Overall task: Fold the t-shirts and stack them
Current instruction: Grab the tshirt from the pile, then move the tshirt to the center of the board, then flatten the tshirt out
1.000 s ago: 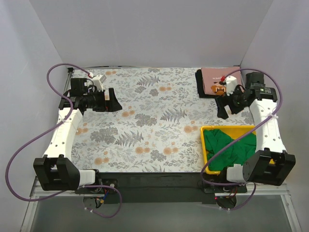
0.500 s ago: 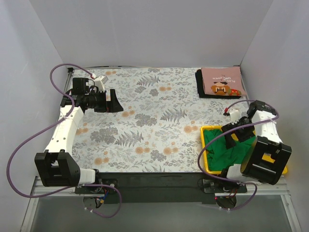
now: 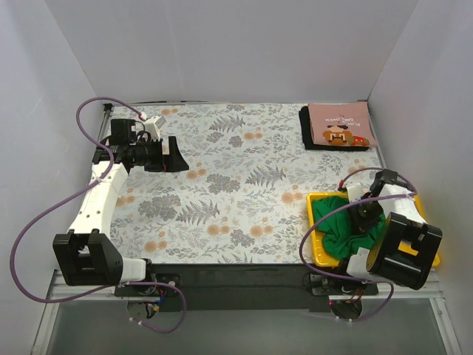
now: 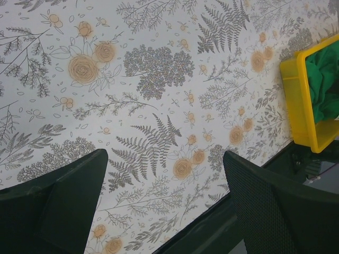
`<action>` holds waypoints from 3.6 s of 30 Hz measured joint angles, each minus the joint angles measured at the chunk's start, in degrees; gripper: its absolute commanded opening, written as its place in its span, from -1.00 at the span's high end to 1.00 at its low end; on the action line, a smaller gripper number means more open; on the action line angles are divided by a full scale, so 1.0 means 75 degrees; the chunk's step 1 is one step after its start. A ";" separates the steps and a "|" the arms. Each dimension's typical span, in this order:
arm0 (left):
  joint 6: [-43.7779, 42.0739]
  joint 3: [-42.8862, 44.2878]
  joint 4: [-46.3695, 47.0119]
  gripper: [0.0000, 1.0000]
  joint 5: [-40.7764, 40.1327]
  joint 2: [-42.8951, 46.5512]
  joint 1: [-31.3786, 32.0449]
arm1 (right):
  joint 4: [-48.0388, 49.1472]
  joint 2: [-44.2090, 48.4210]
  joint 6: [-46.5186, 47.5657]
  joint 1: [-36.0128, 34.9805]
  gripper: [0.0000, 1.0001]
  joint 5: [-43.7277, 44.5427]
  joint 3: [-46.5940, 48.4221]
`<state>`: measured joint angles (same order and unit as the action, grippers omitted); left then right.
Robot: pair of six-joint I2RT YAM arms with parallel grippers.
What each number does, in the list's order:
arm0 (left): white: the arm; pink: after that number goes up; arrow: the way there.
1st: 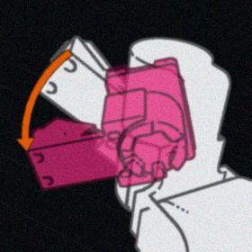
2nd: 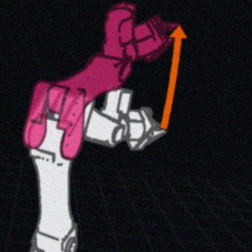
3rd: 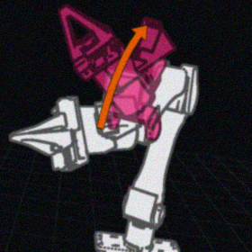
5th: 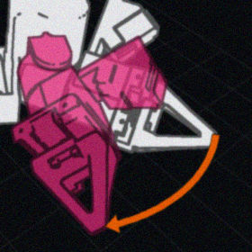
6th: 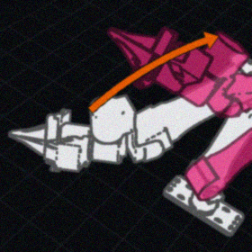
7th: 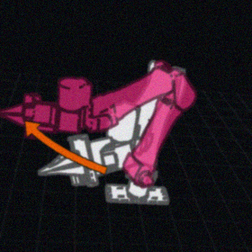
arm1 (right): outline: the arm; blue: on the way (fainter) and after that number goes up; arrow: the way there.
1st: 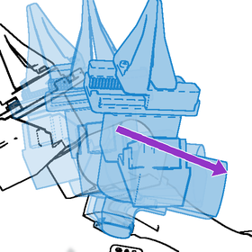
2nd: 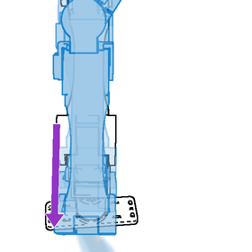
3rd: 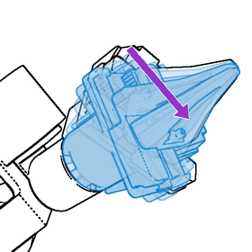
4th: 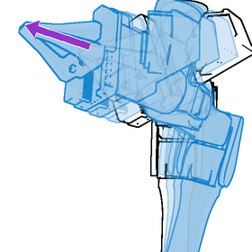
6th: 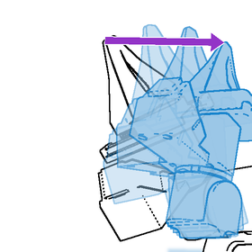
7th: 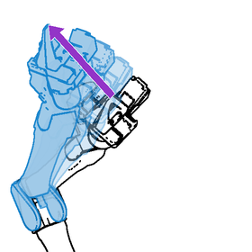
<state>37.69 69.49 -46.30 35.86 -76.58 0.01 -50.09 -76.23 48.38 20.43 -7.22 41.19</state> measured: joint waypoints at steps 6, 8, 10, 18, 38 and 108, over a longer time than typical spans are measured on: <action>0.0044 0.0000 0.0003 -0.81 0.0213 -0.0038 0.0000 | -0.0994 0.0044 -0.0233 0.0017 0.97 -0.1049 0.2853; 0.0093 0.0000 0.0003 -0.80 0.0277 -0.0079 0.0000 | -0.1081 0.0023 -0.0408 -0.0006 0.97 -0.1751 0.4473; 0.0149 0.0026 -0.0009 -0.80 0.0344 -0.0140 0.0000 | -0.1116 -0.0076 -0.0644 -0.0108 0.97 -0.2372 0.5852; 0.0507 0.0664 0.0015 -0.80 0.0612 -0.0388 -0.0070 | -0.0364 -0.1011 -0.2343 -0.2535 0.97 -0.4141 0.8999; -0.1614 0.0679 -0.0493 -0.79 0.1075 -0.0283 0.0050 | 0.0828 -0.3060 -0.3783 -0.5225 -0.94 -0.3188 0.5939; -0.3139 0.1043 0.1008 0.81 -0.5333 -0.4715 0.6688 | 0.0935 -0.3226 -0.4199 -0.3217 -0.85 -0.3861 0.5004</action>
<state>14.15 77.32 -38.74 -4.14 -111.94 50.17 -43.07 -100.42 16.88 -3.70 -36.18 78.72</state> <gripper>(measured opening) 0.333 0.920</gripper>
